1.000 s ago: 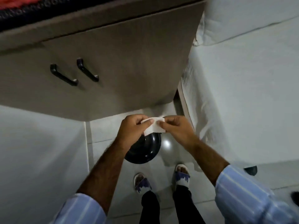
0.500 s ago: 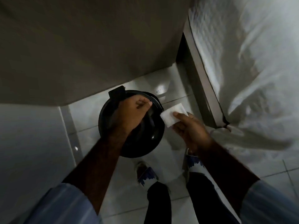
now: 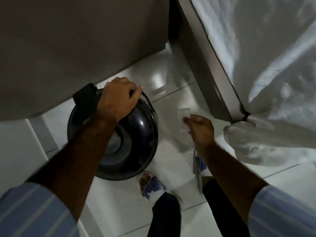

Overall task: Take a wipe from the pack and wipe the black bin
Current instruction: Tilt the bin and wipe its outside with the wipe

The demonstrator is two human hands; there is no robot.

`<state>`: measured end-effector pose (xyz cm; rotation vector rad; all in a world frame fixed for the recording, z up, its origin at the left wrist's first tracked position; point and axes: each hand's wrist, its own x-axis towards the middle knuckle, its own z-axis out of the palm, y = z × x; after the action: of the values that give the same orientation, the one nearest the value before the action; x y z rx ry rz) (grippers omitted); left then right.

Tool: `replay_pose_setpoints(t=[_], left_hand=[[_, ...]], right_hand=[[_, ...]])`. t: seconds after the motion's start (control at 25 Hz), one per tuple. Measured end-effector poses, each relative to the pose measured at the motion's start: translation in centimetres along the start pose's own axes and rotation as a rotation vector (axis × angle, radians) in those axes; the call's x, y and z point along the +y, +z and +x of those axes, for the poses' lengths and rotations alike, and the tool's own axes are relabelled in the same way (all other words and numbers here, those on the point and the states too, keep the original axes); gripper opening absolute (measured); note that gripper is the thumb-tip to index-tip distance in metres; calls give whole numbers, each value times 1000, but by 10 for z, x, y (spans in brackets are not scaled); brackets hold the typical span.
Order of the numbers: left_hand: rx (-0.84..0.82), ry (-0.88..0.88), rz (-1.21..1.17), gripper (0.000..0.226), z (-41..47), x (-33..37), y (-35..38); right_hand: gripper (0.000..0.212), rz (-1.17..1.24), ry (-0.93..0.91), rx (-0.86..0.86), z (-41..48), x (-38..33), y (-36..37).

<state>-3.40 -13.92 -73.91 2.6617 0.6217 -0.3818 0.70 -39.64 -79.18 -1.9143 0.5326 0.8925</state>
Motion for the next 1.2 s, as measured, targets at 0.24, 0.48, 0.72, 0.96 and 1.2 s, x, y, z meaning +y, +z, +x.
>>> replay_pose_setpoints(t=[0.24,0.48,0.72,0.96,1.2], left_hand=[[329,63,-110,33,-76,-26,-9],[431,154,-158,28,-103,-46,-3],[470,53,-144,31,-94,-50,-9],[467,26,-168,33,-91,-56,-9],[444,-94,-202,39,-94,-55,-7]], right_hand=[[28,-479,-262,-66,3,3,34],[40,-407,-232,-293,10,13,98],[51,-38,-234,-563,-37,7,103],[57,-52,-314,-578,-70,55,85],[79,-41,-141,-512,-25,35,117]])
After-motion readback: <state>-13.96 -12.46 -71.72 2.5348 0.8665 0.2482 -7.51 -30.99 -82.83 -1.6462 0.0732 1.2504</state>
